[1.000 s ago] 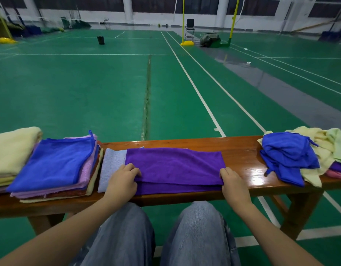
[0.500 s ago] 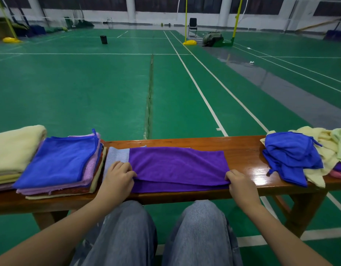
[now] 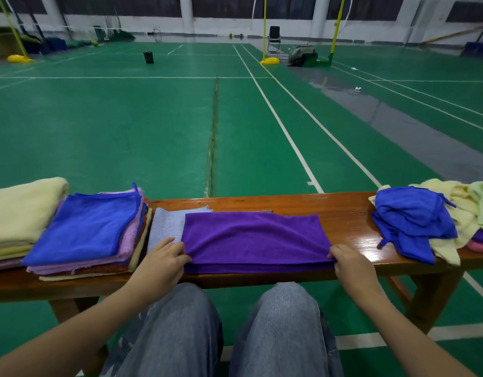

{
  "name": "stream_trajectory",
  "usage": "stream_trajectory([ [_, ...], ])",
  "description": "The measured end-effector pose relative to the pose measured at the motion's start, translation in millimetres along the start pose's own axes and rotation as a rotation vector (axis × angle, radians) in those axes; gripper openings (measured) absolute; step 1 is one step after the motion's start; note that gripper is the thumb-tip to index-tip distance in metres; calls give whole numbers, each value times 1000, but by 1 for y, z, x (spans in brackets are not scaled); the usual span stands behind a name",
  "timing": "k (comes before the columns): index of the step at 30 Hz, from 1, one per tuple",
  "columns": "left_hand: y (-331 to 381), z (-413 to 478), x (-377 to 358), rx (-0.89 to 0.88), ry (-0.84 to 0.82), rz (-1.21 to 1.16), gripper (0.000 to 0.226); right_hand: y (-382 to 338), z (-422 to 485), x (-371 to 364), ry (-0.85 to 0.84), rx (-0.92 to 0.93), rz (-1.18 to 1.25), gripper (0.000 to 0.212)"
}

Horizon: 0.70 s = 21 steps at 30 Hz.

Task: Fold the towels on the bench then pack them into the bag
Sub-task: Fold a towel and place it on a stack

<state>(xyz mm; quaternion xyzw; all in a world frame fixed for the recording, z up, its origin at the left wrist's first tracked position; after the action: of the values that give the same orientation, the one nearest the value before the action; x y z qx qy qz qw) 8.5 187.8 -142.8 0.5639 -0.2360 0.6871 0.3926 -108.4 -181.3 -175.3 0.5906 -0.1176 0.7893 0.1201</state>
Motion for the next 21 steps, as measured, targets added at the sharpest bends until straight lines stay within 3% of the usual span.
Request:
stream_trajectory([
  [6,-2,0,-2,37,37,-104,27,7,-4,-1,-57,-14,87,14],
  [11,-10,-4,-12,34,-86,-155,22,13,-8,1,-150,100,130,18],
  [13,-10,-5,-14,41,-94,-164,5,13,-5,4,-185,41,198,14],
  [15,-8,1,-13,116,-87,-241,27,8,2,8,-243,-118,326,23],
  [18,-5,15,-9,227,-34,-325,21,-2,15,9,-259,-309,359,46],
  [21,-9,29,-11,270,-34,-278,25,-12,27,5,-320,-340,226,33],
])
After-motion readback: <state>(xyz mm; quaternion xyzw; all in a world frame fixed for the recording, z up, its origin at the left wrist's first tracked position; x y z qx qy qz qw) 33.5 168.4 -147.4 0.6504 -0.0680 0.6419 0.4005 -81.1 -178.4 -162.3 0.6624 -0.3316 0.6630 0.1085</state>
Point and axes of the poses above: each hand's wrist, its own z-axis towards the middle knuckle, its own x-axis out of the back of the hand, y = z × x, the point moved 3 cm from there along z, towards the middle knuckle, and after that the axes turned 12 degrees about -z, right-handed, at the moved point
